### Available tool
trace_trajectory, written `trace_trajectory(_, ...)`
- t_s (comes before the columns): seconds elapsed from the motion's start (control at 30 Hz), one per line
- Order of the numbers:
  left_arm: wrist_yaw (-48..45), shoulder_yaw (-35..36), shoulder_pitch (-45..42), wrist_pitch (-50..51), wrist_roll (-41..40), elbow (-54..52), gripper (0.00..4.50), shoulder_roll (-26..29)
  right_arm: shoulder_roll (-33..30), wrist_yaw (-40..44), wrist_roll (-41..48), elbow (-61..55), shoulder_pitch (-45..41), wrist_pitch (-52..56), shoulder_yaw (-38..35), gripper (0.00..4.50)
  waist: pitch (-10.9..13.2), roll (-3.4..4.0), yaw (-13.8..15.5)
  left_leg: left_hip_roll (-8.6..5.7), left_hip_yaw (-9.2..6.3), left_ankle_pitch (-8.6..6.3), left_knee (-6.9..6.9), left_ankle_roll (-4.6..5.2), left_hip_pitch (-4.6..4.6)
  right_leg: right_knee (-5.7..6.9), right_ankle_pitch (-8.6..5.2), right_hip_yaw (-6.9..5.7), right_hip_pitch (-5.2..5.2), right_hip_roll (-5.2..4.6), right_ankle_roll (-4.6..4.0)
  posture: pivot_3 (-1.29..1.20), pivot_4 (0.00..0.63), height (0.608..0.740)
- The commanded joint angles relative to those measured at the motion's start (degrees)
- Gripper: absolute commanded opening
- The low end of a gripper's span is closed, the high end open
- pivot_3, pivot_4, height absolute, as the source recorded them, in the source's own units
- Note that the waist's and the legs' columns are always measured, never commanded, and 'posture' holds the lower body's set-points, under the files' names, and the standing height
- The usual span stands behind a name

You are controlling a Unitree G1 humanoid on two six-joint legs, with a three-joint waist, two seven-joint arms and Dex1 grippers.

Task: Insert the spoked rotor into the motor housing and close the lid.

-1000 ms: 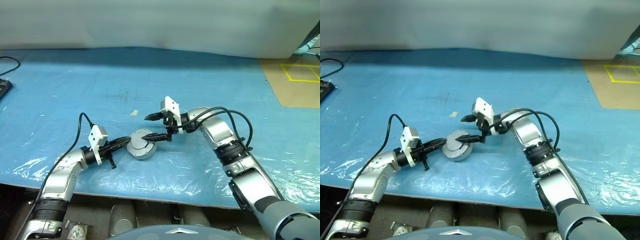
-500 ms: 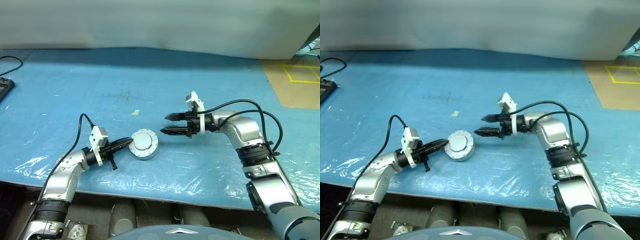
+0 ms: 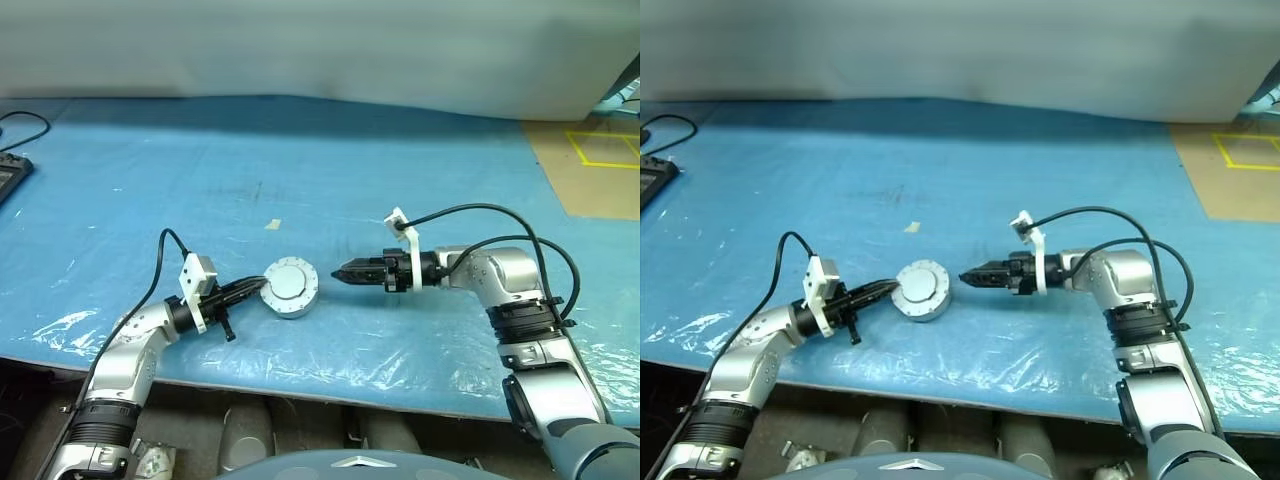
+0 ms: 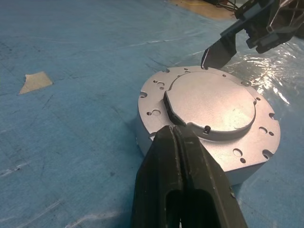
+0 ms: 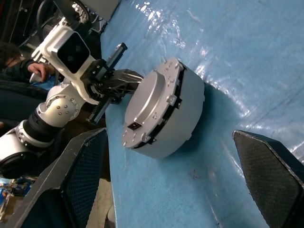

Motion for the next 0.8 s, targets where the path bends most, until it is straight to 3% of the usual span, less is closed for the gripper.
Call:
trace_trajectory(0.03,0.24,-0.55,0.73,-0.15,0.69,0.15,0.0,-0.06,0.82,-0.92,1.09,0.44,0.46,0.27,0.11,4.48,0.0,0.0,0.0,0.0,0.0,0.0,0.01,0.0,0.0,0.0,0.0,0.0,0.0,0.0,0.0,0.0,0.15,0.74)
trace_trajectory(0.8,1.03,-0.63,0.7,-0.84,1.18,0.46,0.0,-0.02,8.36,-7.01,3.12,5.55,-2.09,5.26,-0.09,4.48,0.0,0.0,-0.05,0.02,-0.01,0.0,0.23,-0.03,0.02,0.26,0.0,0.0,0.0,-0.01,0.0,0.0,0.15,0.74)
